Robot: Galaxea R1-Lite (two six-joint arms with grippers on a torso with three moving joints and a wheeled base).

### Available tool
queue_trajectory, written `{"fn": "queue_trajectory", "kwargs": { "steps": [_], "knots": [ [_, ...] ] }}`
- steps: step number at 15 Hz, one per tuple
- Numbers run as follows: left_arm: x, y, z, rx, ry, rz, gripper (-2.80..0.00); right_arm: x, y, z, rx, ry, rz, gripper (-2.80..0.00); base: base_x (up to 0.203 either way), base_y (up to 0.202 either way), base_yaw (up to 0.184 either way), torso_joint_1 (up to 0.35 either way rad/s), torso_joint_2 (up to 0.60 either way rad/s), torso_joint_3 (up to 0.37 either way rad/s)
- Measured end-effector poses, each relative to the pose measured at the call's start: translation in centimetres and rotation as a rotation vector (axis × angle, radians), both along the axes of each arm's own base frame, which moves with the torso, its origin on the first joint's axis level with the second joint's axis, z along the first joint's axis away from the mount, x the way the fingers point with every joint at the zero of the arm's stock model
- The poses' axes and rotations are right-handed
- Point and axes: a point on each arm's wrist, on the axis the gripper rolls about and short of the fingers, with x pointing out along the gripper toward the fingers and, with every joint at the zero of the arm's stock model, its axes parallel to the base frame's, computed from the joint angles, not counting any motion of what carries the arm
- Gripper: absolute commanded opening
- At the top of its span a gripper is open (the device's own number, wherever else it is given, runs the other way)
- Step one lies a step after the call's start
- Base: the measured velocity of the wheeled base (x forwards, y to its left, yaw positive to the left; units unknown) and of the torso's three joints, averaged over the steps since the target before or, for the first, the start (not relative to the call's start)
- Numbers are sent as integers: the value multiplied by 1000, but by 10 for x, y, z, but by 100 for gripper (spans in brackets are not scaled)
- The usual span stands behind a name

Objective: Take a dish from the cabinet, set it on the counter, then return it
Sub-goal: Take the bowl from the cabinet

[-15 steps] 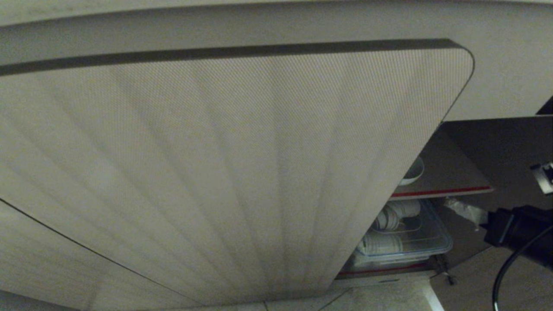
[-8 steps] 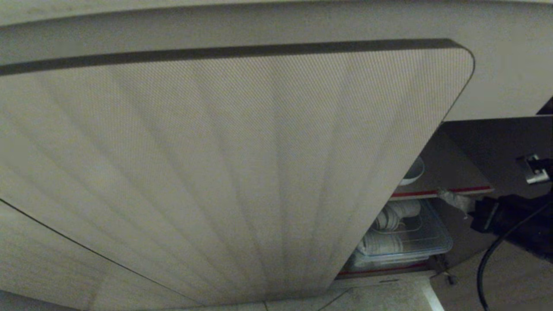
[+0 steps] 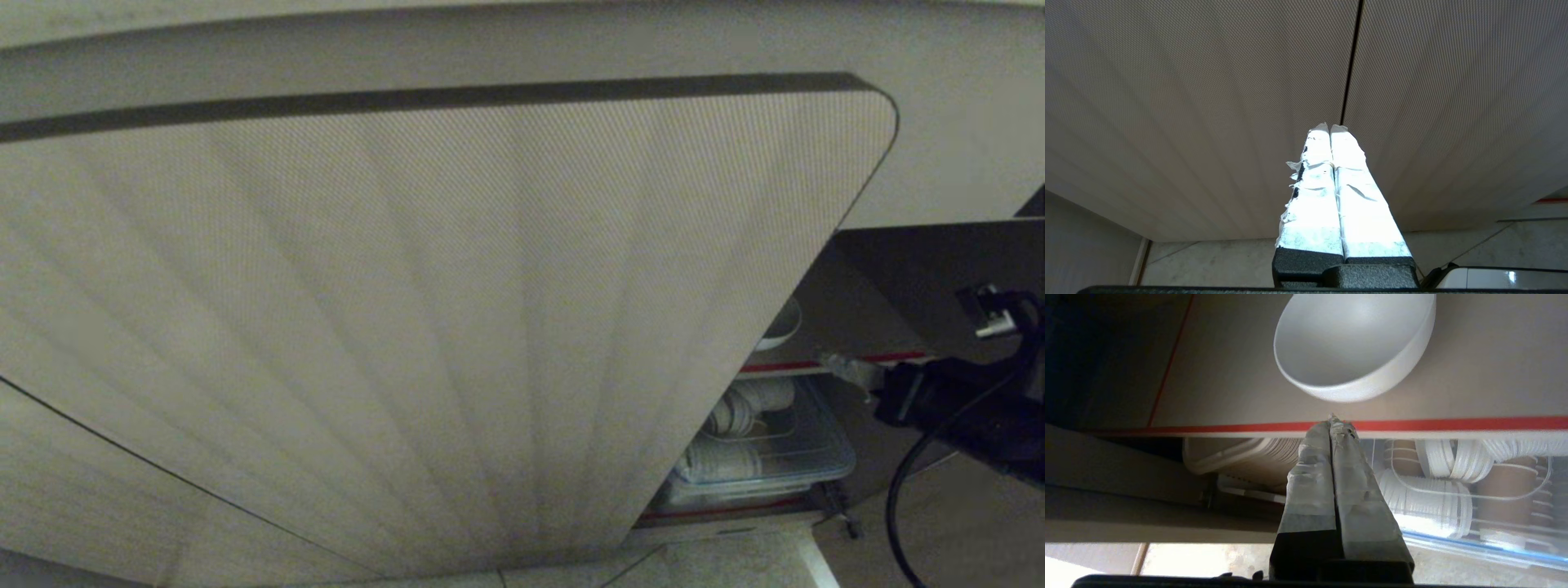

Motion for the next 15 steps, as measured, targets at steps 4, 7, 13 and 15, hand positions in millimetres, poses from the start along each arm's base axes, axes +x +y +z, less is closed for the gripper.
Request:
{"fn": "queue_trajectory", "kwargs": {
  "steps": [4,7,13,15],
  "knots": [
    [0,0,0,0,0,0,-280,8,0,1,-1,-20,-1,0,0,0,0,0,0,0],
    [0,0,0,0,0,0,-280,11,0,0,-1,-16,0,0,0,0,0,0,0,0],
    [0,0,0,0,0,0,-280,16,0,4,1,-33,1,0,0,0,0,0,0,0],
    [0,0,0,0,0,0,-280,17,0,4,-1,-32,-2,0,0,0,0,0,0,0]
  ]
}}
